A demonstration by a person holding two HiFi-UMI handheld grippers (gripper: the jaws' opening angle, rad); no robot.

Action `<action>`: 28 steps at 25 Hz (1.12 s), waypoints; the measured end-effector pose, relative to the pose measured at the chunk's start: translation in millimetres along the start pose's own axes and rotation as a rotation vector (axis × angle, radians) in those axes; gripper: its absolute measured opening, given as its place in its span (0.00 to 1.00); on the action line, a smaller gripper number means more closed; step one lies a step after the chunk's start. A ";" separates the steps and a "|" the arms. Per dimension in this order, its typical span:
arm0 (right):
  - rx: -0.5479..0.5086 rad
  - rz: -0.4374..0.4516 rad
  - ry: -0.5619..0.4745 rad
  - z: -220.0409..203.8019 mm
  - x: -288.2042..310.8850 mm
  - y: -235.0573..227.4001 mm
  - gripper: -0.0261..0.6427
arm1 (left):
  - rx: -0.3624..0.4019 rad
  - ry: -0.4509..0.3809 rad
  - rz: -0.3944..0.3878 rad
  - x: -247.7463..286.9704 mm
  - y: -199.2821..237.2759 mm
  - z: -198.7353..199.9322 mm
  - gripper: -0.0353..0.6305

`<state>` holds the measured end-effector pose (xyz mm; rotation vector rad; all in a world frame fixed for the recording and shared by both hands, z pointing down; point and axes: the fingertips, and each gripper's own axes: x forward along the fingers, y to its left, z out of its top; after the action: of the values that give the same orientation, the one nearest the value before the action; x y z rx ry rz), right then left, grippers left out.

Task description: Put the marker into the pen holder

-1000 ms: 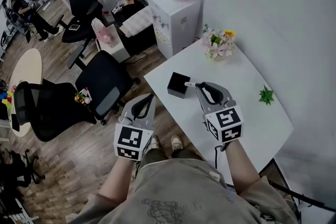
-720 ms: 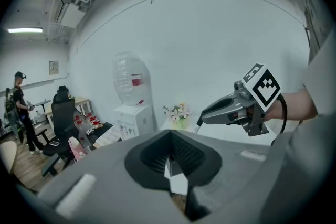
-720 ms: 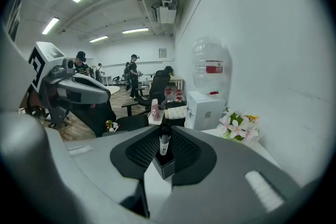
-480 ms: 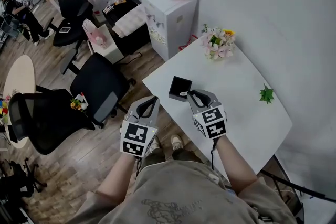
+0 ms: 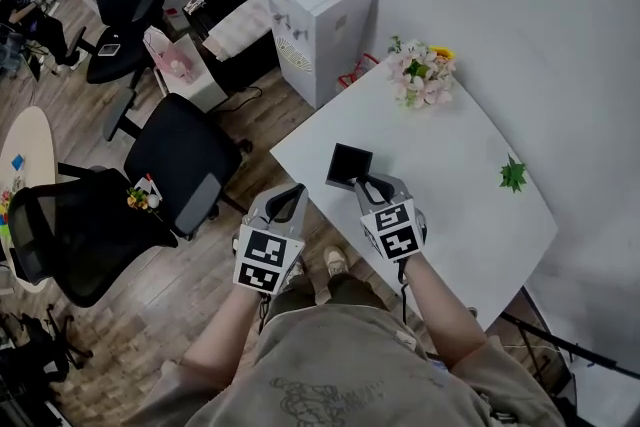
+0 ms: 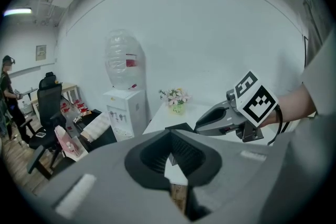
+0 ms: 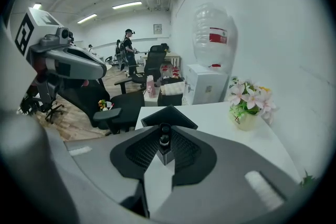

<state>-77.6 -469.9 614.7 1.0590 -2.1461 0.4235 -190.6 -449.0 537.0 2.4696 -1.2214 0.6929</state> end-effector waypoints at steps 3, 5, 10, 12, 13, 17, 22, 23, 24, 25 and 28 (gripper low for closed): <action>0.008 -0.003 0.039 -6.3 6.4 1.2 0.18 | 0.000 0.015 -0.019 5.8 3.7 -5.1 0.05; 0.014 -0.003 0.054 -10.1 8.9 2.1 0.18 | 0.000 0.024 -0.031 8.1 4.5 -8.1 0.05; -0.009 0.024 0.112 -16.4 14.3 6.0 0.21 | -0.005 0.039 -0.042 10.1 8.7 -14.3 0.05; -0.008 0.027 0.130 -20.1 14.7 5.9 0.28 | -0.010 0.041 -0.042 9.6 9.3 -14.9 0.05; -0.007 0.022 0.128 -20.3 13.3 5.2 0.28 | -0.011 0.041 -0.042 8.9 9.3 -14.6 0.05; -0.005 0.025 0.087 -8.0 -1.6 7.3 0.30 | 0.014 0.043 -0.041 2.8 9.8 -11.5 0.05; -0.055 -0.002 -0.034 36.1 -37.9 5.9 0.28 | 0.050 0.018 -0.020 -13.0 15.1 3.6 0.05; -0.062 -0.010 -0.061 47.0 -47.4 6.4 0.27 | 0.052 0.008 -0.014 -16.8 16.5 8.1 0.05; -0.069 -0.024 -0.091 58.3 -57.4 5.9 0.25 | 0.055 -0.003 -0.008 -20.5 17.9 13.3 0.05; -0.078 -0.043 -0.125 69.8 -67.6 4.3 0.23 | 0.061 -0.016 -0.002 -24.1 19.3 19.4 0.05; -0.096 -0.095 -0.231 102.8 -97.9 1.3 0.18 | 0.085 -0.061 0.019 -37.8 24.8 40.6 0.05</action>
<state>-82.7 -471.0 472.8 1.1979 -2.2799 0.1571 -218.6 -457.6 483.8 2.5685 -1.2641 0.6927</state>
